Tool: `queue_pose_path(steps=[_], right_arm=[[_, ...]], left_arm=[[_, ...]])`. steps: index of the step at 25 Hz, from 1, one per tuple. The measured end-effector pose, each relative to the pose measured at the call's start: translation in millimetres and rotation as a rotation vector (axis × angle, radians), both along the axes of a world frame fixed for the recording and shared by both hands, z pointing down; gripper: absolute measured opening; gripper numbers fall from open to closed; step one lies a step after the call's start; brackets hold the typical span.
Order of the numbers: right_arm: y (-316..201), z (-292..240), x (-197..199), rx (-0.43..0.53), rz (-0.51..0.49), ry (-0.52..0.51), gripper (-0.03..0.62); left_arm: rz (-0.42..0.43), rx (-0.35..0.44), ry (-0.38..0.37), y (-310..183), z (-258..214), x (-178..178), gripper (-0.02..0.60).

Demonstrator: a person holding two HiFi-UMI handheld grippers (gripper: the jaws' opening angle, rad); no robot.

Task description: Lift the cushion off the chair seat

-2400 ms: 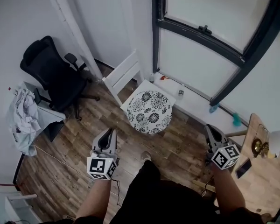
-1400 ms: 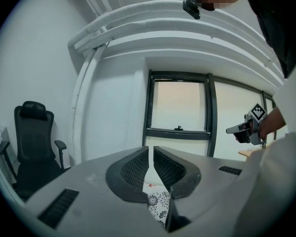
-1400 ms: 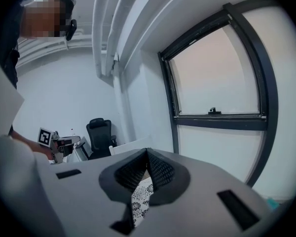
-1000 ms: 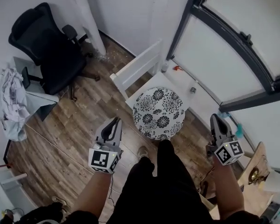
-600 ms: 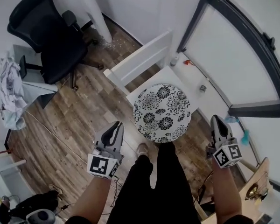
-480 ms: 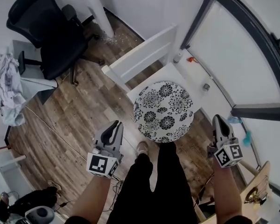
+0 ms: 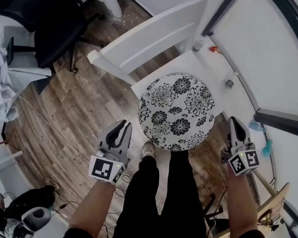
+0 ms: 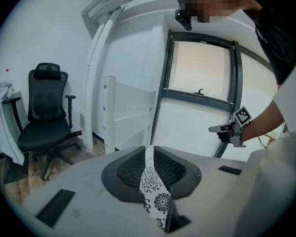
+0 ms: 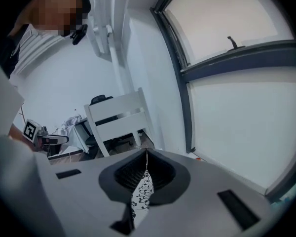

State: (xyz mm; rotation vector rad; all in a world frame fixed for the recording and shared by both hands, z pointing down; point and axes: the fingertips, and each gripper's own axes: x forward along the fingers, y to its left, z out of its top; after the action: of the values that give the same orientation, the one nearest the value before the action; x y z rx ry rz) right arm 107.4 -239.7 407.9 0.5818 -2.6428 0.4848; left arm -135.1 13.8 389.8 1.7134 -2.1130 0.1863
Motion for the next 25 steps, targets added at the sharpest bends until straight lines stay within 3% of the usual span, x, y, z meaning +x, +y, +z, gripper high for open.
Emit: queue_pose_path(steps=[10, 13, 25], right_arm=[[-12.3, 76.7, -7.5, -0.026, -0.009, 0.059, 0.011], [-12.1, 94.7, -7.2, -0.039, -0.021, 0.066, 0.011], [-14.4, 168.7, 2.6, -0.059, -0.082, 0.167, 0.012]], left_arm=[[-0.026, -0.034, 0.005, -2.3, 65.0, 6.9, 0.034], [-0.015, -0.063, -0.010, -3.0, 90.8, 9.2, 0.063], [-0.027, -0.142, 0.089, 4.9, 175.6, 17.8, 0.139]])
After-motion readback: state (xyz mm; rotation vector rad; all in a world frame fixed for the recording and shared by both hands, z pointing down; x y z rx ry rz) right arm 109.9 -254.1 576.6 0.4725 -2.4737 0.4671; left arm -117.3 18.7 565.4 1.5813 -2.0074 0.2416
